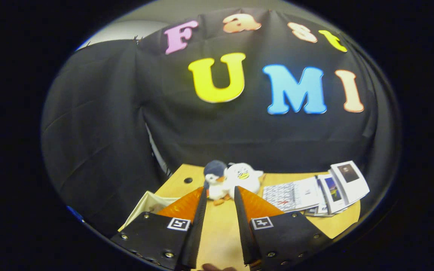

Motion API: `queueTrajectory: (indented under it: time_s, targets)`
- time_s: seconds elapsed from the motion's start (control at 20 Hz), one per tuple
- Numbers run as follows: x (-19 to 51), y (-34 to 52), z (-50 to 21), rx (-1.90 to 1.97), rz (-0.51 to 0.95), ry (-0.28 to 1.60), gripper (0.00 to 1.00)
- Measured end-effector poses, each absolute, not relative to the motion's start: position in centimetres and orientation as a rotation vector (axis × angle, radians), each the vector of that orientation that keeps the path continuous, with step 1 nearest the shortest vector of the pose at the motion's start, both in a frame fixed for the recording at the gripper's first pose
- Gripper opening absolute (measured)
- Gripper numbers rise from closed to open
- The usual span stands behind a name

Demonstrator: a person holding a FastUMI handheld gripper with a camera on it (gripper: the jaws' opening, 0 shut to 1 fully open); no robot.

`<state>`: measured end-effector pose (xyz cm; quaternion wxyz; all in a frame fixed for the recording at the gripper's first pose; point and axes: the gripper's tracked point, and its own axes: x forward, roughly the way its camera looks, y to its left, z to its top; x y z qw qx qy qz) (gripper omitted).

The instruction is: Open the storage box then place both shoes into the box .Put the left shoe in first, then the right shoe, with the right side of both shoes facing outward in a uniform manner.

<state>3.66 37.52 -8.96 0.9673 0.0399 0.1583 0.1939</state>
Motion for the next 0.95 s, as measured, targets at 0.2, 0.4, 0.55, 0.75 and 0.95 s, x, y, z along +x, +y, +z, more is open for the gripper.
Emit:
queueTrajectory:
  time_s: [0.2,0.4,0.55,0.75,0.95]
  targets:
    - [3.2,30.6,-5.0,0.09,0.241,0.168,0.98]
    - [2.2,26.8,-3.4,0.114,0.162,0.125,0.98]
    - [1.6,24.4,-3.2,0.112,0.124,0.118,0.97]
    - [1.0,22.6,-3.5,0.121,0.088,0.12,0.98]
    - [0.3,20.8,-3.4,0.131,0.045,0.105,0.98]
